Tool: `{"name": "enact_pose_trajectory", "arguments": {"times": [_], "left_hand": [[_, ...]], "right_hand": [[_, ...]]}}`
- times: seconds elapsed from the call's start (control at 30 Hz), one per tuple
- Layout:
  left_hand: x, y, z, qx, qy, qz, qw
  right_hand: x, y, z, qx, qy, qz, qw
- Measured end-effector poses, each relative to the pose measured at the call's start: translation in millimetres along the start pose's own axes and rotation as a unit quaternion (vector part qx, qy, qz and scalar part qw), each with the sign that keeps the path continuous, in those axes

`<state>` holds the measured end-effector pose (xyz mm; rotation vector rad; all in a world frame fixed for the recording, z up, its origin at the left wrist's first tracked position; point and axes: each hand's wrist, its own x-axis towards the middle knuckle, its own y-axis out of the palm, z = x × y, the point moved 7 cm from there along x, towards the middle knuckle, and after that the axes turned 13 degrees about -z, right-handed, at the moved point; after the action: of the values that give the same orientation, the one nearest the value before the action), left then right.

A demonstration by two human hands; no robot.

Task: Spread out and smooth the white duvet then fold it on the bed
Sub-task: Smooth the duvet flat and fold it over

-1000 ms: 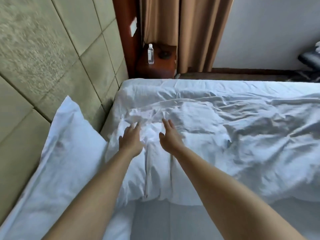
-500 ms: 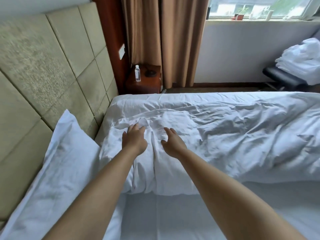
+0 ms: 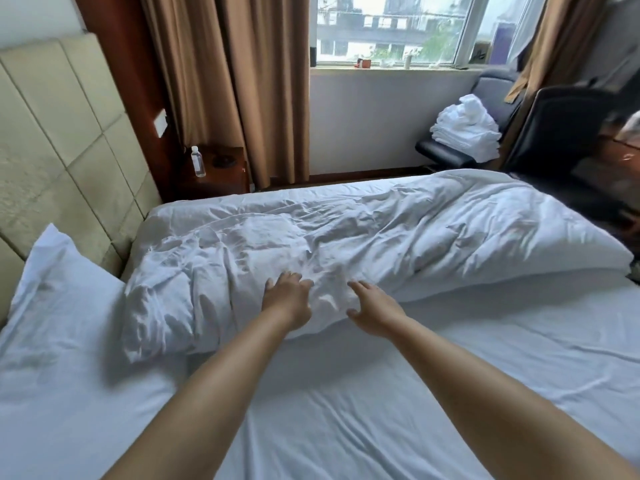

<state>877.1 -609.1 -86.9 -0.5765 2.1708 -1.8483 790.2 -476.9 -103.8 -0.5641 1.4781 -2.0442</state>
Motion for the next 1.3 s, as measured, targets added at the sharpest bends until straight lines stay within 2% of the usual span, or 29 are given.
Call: {"name": "enact_pose_trajectory", "arguments": {"times": [0.17,0.33,0.57,0.73,1.07,1.3], "left_hand": [[-35.7,6.0,-95.8,0.026,0.006,-0.006,1.000],[-64.5,36.6,-210.0,0.021,-0.015,-0.003,1.000],[-69.9,64.1,-365.0,0.003,0.030,0.011,0.999],[-45.1,99.4,-462.2,0.009,0.072,0.026,0.997],[61.4,221.0,-691.5,-0.026,0.150,0.093,0.984],[131.5,246.3,-870.8,-0.043,0.211,0.111,0.970]], "right_hand": [[-60.3,-38.0,-90.8,-0.002,-0.012,-0.033,0.999],[-125.3,-68.6,-212.7,-0.012,-0.011,-0.023,1.000],[-177.8,-121.1,-363.3,-0.008,0.037,-0.021,0.999],[-199.8,-141.1,-462.6,0.000,0.089,-0.030,0.996],[-202.2,-175.5,-711.9,-0.014,0.196,0.021,0.980],[-190.4,-239.4,-861.2,-0.019,0.226,0.030,0.973]]}}
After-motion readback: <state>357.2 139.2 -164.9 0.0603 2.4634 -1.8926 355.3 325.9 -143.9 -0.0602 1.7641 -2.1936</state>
